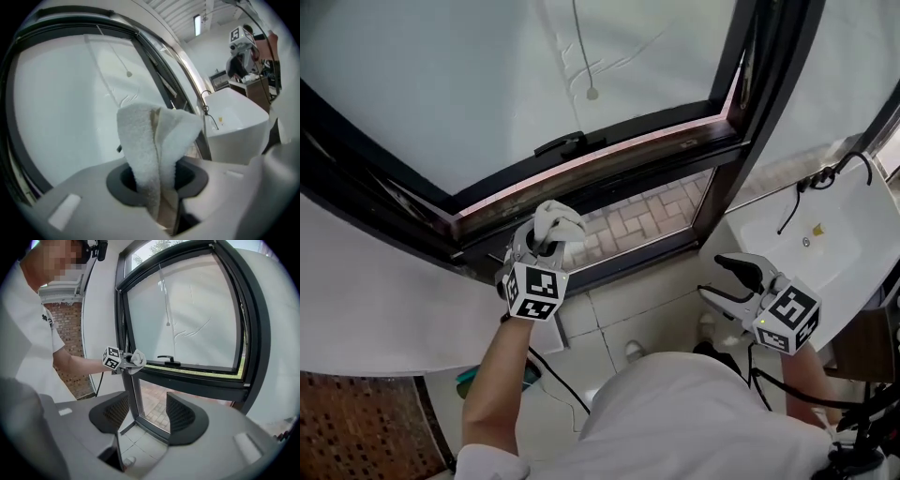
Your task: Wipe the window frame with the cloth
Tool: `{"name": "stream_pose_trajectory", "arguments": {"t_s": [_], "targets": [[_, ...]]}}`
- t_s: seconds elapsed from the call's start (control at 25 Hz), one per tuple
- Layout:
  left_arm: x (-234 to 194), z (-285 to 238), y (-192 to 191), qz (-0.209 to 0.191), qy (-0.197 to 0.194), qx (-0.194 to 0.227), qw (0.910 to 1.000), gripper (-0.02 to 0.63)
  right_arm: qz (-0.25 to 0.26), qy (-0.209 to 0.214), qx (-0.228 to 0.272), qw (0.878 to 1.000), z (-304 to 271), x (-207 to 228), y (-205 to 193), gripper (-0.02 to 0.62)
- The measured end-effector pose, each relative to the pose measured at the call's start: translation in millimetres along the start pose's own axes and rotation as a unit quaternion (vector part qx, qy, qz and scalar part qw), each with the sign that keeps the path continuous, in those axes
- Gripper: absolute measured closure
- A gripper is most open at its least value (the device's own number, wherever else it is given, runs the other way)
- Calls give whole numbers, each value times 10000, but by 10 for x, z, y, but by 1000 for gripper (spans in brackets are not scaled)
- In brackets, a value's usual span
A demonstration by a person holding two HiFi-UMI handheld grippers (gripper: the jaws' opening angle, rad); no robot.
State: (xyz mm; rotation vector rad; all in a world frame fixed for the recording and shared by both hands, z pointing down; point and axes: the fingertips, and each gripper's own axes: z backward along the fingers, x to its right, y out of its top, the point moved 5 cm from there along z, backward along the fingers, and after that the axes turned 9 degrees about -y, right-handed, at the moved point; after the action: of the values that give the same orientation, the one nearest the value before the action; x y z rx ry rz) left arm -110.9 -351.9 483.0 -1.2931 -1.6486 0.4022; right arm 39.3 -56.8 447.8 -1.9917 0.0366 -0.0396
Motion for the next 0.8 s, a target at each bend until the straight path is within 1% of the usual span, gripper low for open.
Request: {"name": "stream_pose_trajectory", "arguments": {"t_s": [0.16, 0.4, 0.6, 0.8], "targets": [[254, -463, 666, -288, -252, 190, 9991, 468, -91, -61, 153, 9998, 195, 338, -85, 348], [703, -1371, 1649, -603, -502, 373, 9962, 468, -288, -333, 220, 9988, 629, 1133, -295, 348], [941, -2094, 2194, -748, -598, 279, 9950, 466, -429, -398, 273, 9979, 876, 1699, -490, 348], [1068, -2668, 2594, -862, -574, 126, 9945, 466, -522, -434, 275, 9973, 1124, 2187, -680, 348]]}}
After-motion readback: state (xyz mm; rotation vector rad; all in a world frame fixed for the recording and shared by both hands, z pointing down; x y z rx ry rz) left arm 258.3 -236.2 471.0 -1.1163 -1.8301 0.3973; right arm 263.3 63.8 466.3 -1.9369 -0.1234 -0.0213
